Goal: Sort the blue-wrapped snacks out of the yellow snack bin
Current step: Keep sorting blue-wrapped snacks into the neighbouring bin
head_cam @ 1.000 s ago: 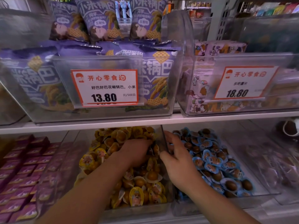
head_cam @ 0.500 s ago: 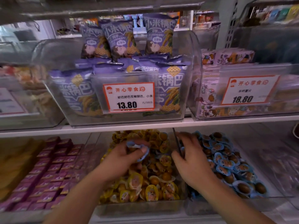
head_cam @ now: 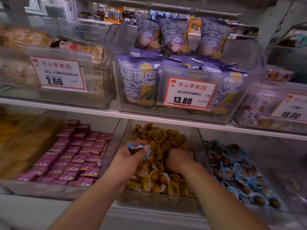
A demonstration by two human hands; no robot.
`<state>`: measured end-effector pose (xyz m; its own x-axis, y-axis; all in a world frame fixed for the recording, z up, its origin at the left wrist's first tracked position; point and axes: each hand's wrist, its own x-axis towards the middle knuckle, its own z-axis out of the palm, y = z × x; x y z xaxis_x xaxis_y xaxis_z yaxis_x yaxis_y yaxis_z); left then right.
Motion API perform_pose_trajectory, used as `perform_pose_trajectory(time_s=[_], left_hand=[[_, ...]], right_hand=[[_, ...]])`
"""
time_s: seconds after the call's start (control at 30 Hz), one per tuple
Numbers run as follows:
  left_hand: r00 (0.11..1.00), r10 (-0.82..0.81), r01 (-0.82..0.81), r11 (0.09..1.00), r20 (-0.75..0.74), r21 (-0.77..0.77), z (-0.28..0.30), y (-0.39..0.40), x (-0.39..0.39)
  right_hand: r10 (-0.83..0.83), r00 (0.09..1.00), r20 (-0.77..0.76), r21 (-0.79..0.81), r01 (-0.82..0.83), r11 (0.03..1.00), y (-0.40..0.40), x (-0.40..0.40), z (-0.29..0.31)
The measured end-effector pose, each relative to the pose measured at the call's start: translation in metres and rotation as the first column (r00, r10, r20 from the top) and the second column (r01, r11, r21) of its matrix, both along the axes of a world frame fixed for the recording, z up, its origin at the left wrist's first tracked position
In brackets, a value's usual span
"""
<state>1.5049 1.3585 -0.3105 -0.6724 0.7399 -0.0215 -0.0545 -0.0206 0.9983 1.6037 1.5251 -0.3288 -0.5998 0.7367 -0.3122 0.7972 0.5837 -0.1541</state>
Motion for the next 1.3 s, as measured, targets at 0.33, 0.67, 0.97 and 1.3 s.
perform_pose_trajectory(time_s=[0.33, 0.67, 0.97, 1.3], left_hand=[[0.919, -0.159, 0.12, 0.985, 0.362, 0.128, 0.003, -0.001, -0.004], [0.9, -0.06, 0.006, 0.992, 0.432, 0.125, 0.012, 0.003, 0.0], [0.926, -0.007, -0.011, 0.999, 0.377, 0.044, 0.015, 0.009, 0.002], [0.993, -0.116, 0.117, 0.989, -0.017, 0.091, 0.008, 0.026, 0.035]], right_hand=[[-0.099, 0.915, -0.391, -0.024, 0.097, 0.995, 0.005, 0.014, 0.022], [0.198, 0.96, -0.197, 0.03, -0.196, 0.98, -0.025, 0.028, 0.011], [0.12, 0.909, -0.399, 0.203, -0.04, 0.978, -0.03, 0.027, 0.007], [-0.579, 0.357, -0.733, -0.621, -0.005, 0.784, -0.07, 0.042, 0.045]])
